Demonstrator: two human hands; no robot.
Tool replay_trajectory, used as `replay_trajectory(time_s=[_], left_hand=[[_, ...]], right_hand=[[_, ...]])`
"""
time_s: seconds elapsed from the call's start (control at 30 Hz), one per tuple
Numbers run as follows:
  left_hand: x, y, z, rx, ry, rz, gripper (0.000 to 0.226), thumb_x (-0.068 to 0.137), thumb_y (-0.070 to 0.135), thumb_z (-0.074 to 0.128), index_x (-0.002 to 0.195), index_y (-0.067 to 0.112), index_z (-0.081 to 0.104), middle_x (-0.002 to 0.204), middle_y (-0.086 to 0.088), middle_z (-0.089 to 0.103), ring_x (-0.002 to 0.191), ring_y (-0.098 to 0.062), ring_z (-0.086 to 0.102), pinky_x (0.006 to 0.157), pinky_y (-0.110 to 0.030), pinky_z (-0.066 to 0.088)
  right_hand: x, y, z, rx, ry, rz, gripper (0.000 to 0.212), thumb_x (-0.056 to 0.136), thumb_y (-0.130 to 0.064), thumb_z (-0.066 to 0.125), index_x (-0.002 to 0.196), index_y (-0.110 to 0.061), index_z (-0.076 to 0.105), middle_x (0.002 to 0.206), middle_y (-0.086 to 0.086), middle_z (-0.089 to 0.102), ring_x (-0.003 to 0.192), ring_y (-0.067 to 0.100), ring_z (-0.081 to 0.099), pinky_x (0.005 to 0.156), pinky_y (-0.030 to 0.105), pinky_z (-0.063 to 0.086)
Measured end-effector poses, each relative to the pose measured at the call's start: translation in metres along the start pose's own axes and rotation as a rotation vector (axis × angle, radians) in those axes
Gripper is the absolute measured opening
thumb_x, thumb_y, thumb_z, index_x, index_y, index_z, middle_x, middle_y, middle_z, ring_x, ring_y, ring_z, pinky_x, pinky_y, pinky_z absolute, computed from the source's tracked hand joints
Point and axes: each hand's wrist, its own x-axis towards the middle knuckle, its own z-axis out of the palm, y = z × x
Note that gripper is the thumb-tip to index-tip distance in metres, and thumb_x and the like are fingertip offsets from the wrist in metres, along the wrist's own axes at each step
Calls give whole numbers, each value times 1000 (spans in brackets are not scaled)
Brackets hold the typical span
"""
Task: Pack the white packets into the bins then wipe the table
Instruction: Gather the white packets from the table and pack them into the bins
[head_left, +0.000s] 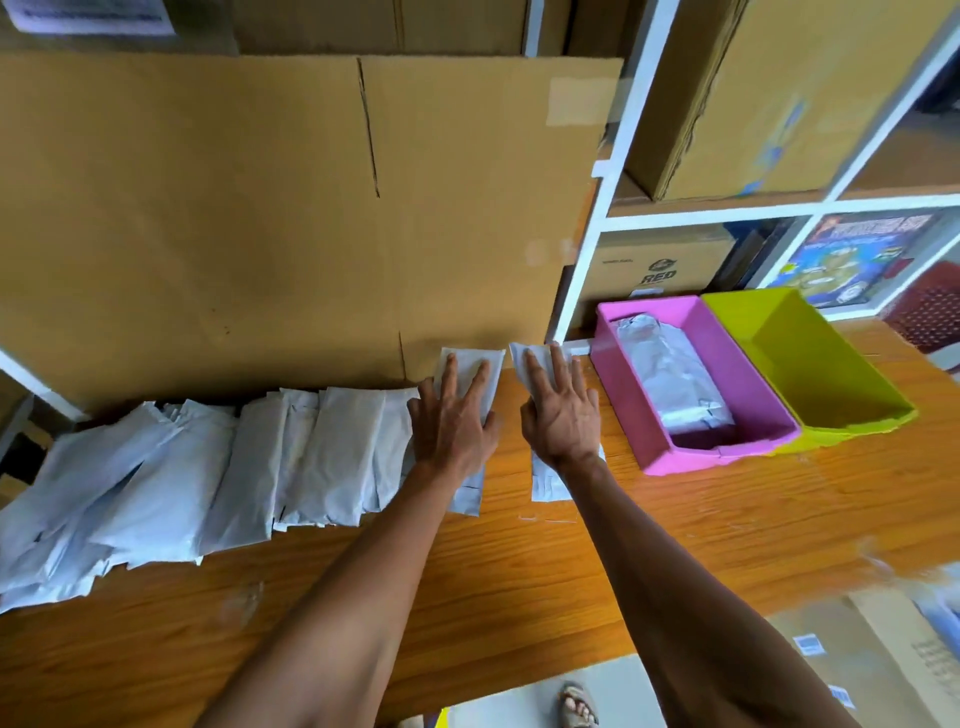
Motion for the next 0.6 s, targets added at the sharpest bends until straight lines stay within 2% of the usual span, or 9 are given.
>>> replay_trajectory(time_s=[0.1,0.33,0.6], left_hand=[[5,41,4,11,22,-13,75,96,57,41,165,45,17,176,-4,10,144,-35,32,113,-55,32],[21,156,23,-8,57,-74,76,100,55,48,167,45,13,177,-2,7,149,-34,27,111,-50,33],[36,251,44,3,72,-92,71,102,60,40,166,44,15,176,-3,12,146,-36,33,108,-50,36]], right_hand=[[7,38,-14,-18,28,-4,76,96,-34,54,166,-31,25,174,10,20,157,44,22,106,58,43],[23,142,-57,25,55,-36,71,102,-38,49,167,-31,22,175,10,15,158,45,15,114,62,34],[34,229,-81,11,39,-1,71,101,-38,48,167,-30,23,175,10,13,157,48,18,117,60,32]])
